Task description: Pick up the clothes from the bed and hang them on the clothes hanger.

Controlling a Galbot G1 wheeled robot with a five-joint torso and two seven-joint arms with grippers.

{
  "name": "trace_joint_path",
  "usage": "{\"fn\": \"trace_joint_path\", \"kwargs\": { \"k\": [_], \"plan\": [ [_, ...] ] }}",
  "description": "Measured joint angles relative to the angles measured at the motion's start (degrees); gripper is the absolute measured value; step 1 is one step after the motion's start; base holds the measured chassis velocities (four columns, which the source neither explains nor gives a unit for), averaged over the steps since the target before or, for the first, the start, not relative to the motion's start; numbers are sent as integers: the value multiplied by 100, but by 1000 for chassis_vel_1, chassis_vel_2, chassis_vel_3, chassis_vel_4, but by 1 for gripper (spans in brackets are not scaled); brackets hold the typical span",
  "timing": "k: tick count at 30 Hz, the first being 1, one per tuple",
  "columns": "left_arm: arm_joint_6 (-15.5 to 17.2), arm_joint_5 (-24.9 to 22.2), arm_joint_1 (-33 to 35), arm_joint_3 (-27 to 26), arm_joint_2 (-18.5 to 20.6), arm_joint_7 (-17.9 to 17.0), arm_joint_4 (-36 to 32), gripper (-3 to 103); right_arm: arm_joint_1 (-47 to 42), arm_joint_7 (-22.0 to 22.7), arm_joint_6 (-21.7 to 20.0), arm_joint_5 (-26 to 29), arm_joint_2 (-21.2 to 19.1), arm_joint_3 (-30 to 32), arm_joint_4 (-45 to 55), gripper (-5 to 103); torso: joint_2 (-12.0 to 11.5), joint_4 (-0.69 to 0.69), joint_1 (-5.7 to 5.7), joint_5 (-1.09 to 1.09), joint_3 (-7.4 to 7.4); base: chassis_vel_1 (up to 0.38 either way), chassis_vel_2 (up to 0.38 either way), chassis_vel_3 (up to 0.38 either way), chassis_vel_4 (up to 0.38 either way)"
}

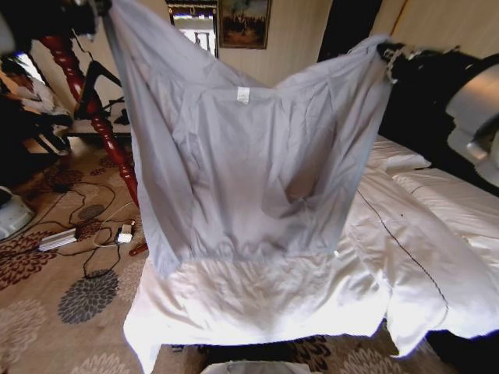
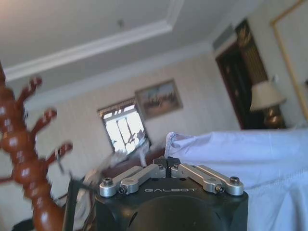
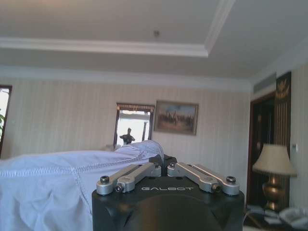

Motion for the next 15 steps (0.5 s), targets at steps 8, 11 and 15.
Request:
{"fn": "trace_joint_path", "kwargs": {
  "k": [8, 11, 15],
  "plan": [
    [-34, 972, 1252, 313, -621, 71, -276, 0, -758, -38, 110, -1136, 711, -883, -335, 0, 0, 0, -1, -3, -1, 0, 0, 0, 0],
    [-238, 1720, 2220, 292, -750, 254, -269, 0, -1160, -126, 185, -1686, 1140, -1109, -742, 0, -1, 0, 0, -1, 0, 0, 0, 0, 0],
    [-697, 2539, 3413, 193, -597, 381, 29, 0, -1474, -302, 268, -2159, 1701, -1355, -1329, 0, -1, 0, 0, 0, 0, 0, 0, 0, 0]
  ]
}}
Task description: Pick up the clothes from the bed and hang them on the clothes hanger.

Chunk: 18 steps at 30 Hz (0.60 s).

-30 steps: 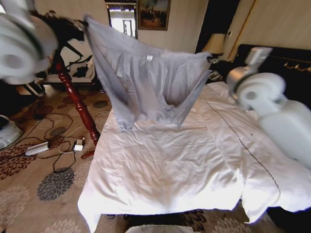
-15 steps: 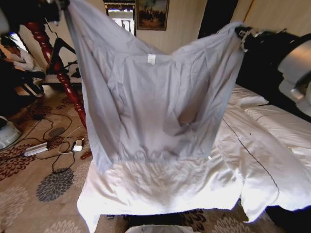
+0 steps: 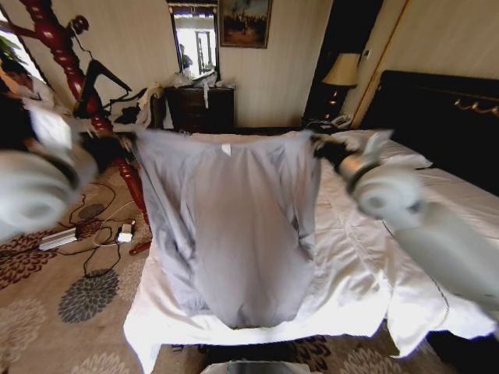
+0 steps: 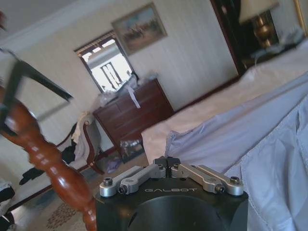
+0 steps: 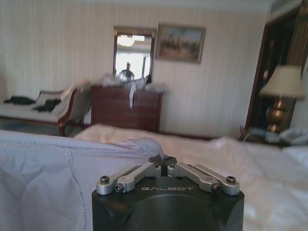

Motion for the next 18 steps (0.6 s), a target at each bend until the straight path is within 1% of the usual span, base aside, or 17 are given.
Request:
{"fn": "trace_joint_path", "kwargs": {
  "k": [2, 3, 4, 5, 6, 7, 8, 9, 10, 11, 12, 13, 14, 15, 16, 17, 18],
  "plan": [
    [-214, 548, 836, -278, 280, 76, 308, 0, -55, -107, 36, -250, 383, -204, -367, 0, 0, -1, -1, -1, -1, 0, 0, 0, 0],
    [-214, 548, 836, -278, 280, 76, 308, 0, -55, -107, 36, -250, 383, -204, -367, 0, 0, -1, -1, -1, -1, 0, 0, 0, 0],
    [-288, 713, 1187, -440, 440, 98, 465, 0, -59, -161, 78, -357, 534, -309, -536, 0, 0, 1, 0, 0, 0, 0, 0, 0, 0],
    [-322, 781, 1571, -703, 621, 107, 618, 0, -59, -201, 125, -447, 642, -387, -673, 0, -1, 4, 0, 0, 0, 0, 0, 0, 0],
    [-334, 827, 2378, -1479, 1057, 82, 943, 0, -60, -304, 243, -601, 819, -492, -969, 0, 0, 8, 0, -1, 0, 0, 0, 0, 0],
    [-334, 827, 2378, -1479, 1057, 82, 943, 0, -60, -304, 243, -601, 819, -492, -969, 0, 0, 8, 0, -1, 0, 0, 0, 0, 0],
    [-335, 834, 2806, -1929, 1307, 45, 1098, 0, -61, -348, 285, -650, 875, -515, -1087, 0, 0, 5, 0, 0, -1, 0, 0, 0, 0],
    [-336, 830, 3383, -2497, 1699, -28, 1370, 0, -60, -416, 360, -725, 970, -542, -1302, 0, 0, -1, -1, 2, -1, 0, 0, 0, 0],
    [-324, 733, 4033, -3009, 2234, -144, 1809, 0, -44, -488, 448, -817, 1079, -565, -1602, 0, 0, -7, 0, 2, -1, 0, 0, 0, 0],
    [-322, 667, 4328, -3198, 2557, -187, 2100, 0, -42, -504, 492, -858, 1123, -566, -1752, 0, 0, -7, 0, 1, 0, 0, 0, 0, 0],
    [-322, 667, 4328, -3198, 2557, -187, 2100, 0, -42, -504, 492, -858, 1123, -566, -1752, 0, 0, -7, 0, 1, 0, 0, 0, 0, 0],
    [-349, 647, 4668, -3446, 3062, -186, 2529, 0, -51, -516, 555, -901, 1168, -561, -1958, 0, -1, -5, 2, -2, 2, 0, 0, 0, 0],
    [-379, 670, 4786, -3558, 3291, -180, 2744, 0, -54, -527, 592, -923, 1193, -557, -2052, 0, -1, -7, 3, -3, 2, 0, 0, 0, 0],
    [-501, 733, 4942, -3672, 3717, -128, 3131, 0, -29, -537, 694, -1003, 1299, -547, -2341, 0, -1, -8, 3, -2, 2, 0, 0, 0, 0],
    [-595, 764, 4986, -3676, 3969, -92, 3360, 0, 14, -544, 768, -1059, 1398, -545, -2565, 0, -1, -6, 2, 3, 2, 0, 0, 0, 0],
    [-677, 832, 5002, -3670, 4158, -36, 3569, 0, 57, -552, 846, -1117, 1493, -535, -2771, 0, -1, -4, 0, 3, 0, 0, 0, 0, 0],
    [-677, 832, 5002, -3670, 4158, -36, 3569, 0, 57, -552, 846, -1117, 1493, -535, -2771, 0, -1, -4, 0, 3, 0, 0, 0, 0, 0]
  ]
}}
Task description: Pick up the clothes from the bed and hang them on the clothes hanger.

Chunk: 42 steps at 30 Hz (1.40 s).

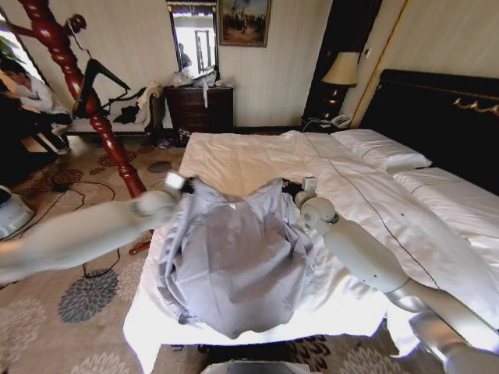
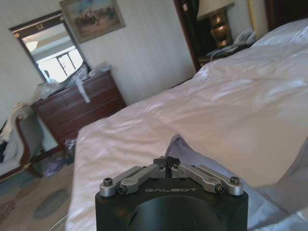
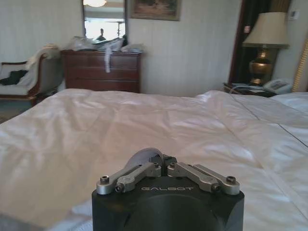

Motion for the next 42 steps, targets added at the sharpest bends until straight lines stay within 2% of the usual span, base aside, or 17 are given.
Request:
{"fn": "trace_joint_path", "kwargs": {
  "k": [2, 4, 11, 18, 22, 26, 30, 36, 38, 40, 42],
  "plan": [
    [-119, 104, 1, 37, 210, 60, 304, 0, 65, -38, 138, -148, 129, 16, -270, 0, 1, 3, -1, 0, -1, 0, 0, 0, 0],
    [-224, 199, -6, 44, 389, 104, 734, 0, 182, -174, 371, -540, 300, 21, -708, 0, 0, 5, 0, -4, 0, 0, 0, 0, 0],
    [-241, 277, -56, -193, 408, 202, 1203, 0, 461, -215, 548, -715, 524, 74, -1242, 0, 1, 8, -1, -5, -1, 0, 0, 0, 0],
    [-313, 483, -80, -276, 543, 234, 1604, 0, 723, -220, 750, -818, 573, 136, -1515, 0, 2, 0, -1, -4, -1, 0, 0, 0, 0],
    [-339, 492, -82, -153, 553, 193, 1654, 0, 699, -236, 774, -898, 582, 66, -1530, 0, 1, 5, 0, -5, -1, 0, 0, 0, 0],
    [-339, 495, -90, -70, 509, 177, 1681, 0, 595, -243, 810, -1031, 675, 43, -1560, 0, 2, 1, -2, -3, -2, 0, 0, 0, 0],
    [-340, 460, -93, -27, 493, 205, 1696, 0, 508, -269, 854, -1153, 747, 41, -1616, 0, 1, 6, 0, -4, -1, 0, 0, 0, 0],
    [-251, 324, -102, 7, 338, 193, 1394, 0, 397, -277, 879, -1210, 593, 70, -1377, 0, 2, 1, -1, -4, -2, 0, 0, 0, 0],
    [-205, 295, -102, -3, 295, 190, 1314, 11, 375, -278, 879, -1207, 549, 58, -1298, 0, 2, 1, -1, -5, -1, 0, 0, 0, 0],
    [-164, 275, -103, -14, 260, 190, 1260, 11, 361, -278, 880, -1203, 538, 51, -1268, 0, 2, 2, -1, -5, -2, 0, 0, 0, 0],
    [-64, 260, -107, -30, 127, 191, 1143, 22, 308, -271, 877, -1196, 521, 35, -1206, 0, 2, 3, -1, -4, -2, 0, 0, 0, 0]
  ]
}}
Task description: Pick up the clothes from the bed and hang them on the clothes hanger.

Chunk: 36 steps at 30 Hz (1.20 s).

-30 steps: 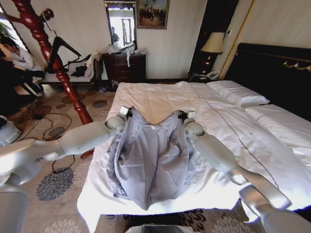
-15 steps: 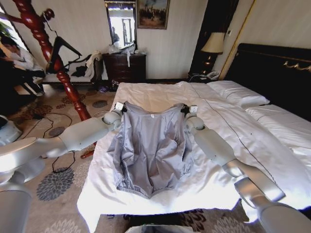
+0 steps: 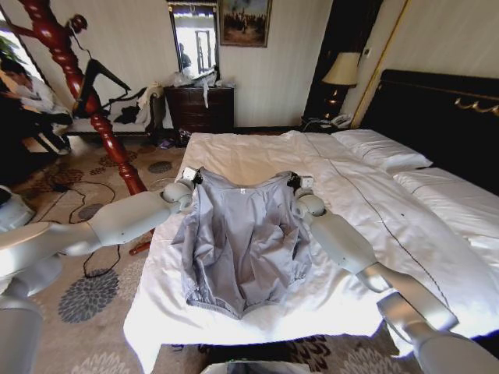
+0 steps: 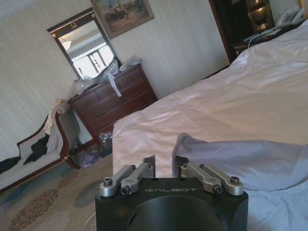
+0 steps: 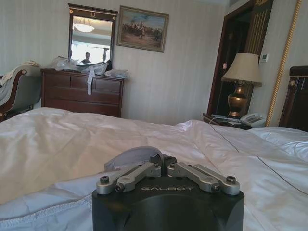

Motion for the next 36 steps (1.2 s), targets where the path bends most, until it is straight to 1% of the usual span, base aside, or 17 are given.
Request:
{"fn": "trace_joint_path", "kwargs": {
  "k": [2, 4, 5, 8, 10, 13, 16, 18, 19, 21, 22, 23, 24, 26, 28, 30, 36],
  "plan": [
    [49, 1, -1, -17, -74, 3, -59, 32, -28, 4, -3, 8, -7, -5, 30, 0, 0, 1, 0, -1, 0, 0, 0, 0, 0],
    [84, 4, -2, -31, -108, 5, -84, 32, -35, 5, -4, 11, -11, -9, 35, 0, 0, 1, 0, 0, 0, 0, 0, 0, 0],
    [149, 13, -3, -66, -174, 22, -138, 43, -40, 6, -7, 14, -22, -14, 38, 0, 0, 1, 0, 0, 0, 0, 0, 0, 0],
    [280, 44, -4, -123, -289, 100, -244, 49, -40, 6, -10, 23, -33, -27, 39, 0, 0, -2, 0, 0, 0, 0, 0, 0, 0],
    [339, 89, -6, -159, -415, 162, -315, 60, -35, 6, -15, 30, -44, -42, 44, 0, 0, 0, 0, 0, 0, 0, 0, 0, 0],
    [320, 126, -7, -177, -526, 205, -338, 66, -35, 6, -20, 35, -60, -51, 60, 0, 0, 1, 0, 0, 0, 0, 0, 0, 0],
    [272, 126, -9, -223, -745, 346, -464, 82, -64, 7, -27, 42, -92, -60, 79, 0, 0, -1, 0, -1, 0, 0, 0, 0, 0],
    [287, 85, -10, -238, -799, 394, -514, 82, -69, 8, -28, 43, -96, -63, 81, 0, 0, -2, 0, 0, 0, 0, 0, 0, 0],
    [291, -88, -10, -265, -915, 511, -633, 88, -77, 9, -29, 43, -101, -68, 87, 0, 0, 0, 0, 0, 0, 0, 0, 0, 0],
    [288, -960, -12, -347, -1067, 668, -861, 98, -79, 20, -30, 47, -102, -80, 114, 0, 0, 2, 0, 0, 0, 0, 0, 0, 0],
    [288, -960, -12, -347, -1067, 668, -861, 98, -79, 20, -30, 47, -102, -80, 114, 0, 0, 2, 0, 0, 0, 0, 0, 0, 0],
    [302, -1246, -13, -372, -1093, 679, -907, 99, -79, 26, -30, 48, -101, -84, 121, 0, 0, 3, 0, 0, 0, 0, 0, 0, 0],
    [327, -1810, -13, -466, -1132, 715, -967, 100, -78, 40, -32, 60, -104, -96, 135, 0, 0, 1, 0, -1, 0, 0, 0, 0, 0],
    [433, -2479, -16, -584, -1181, 792, -1016, 100, -61, 51, -35, 69, -113, -119, 140, 0, 0, -3, 0, 1, 0, 0, 0, 0, 0],
    [500, -2668, -17, -609, -1201, 811, -1041, 100, -54, 51, -36, 69, -114, -125, 138, 0, 0, -3, 0, 1, 0, 0, 0, 0, 0],
    [795, -3107, -19, -674, -1295, 868, -1171, 100, -30, 51, -35, 69, -101, -133, 111, 0, 0, -2, 0, 1, 0, 0, 0, 0, 0],
    [992, -3267, -52, -638, -1600, 1163, -1349, 100, -12, 74, -35, 69, -68, -147, 94, 0, 0, 1, 0, -1, 0, 0, 0, 0, 0]
  ]
}}
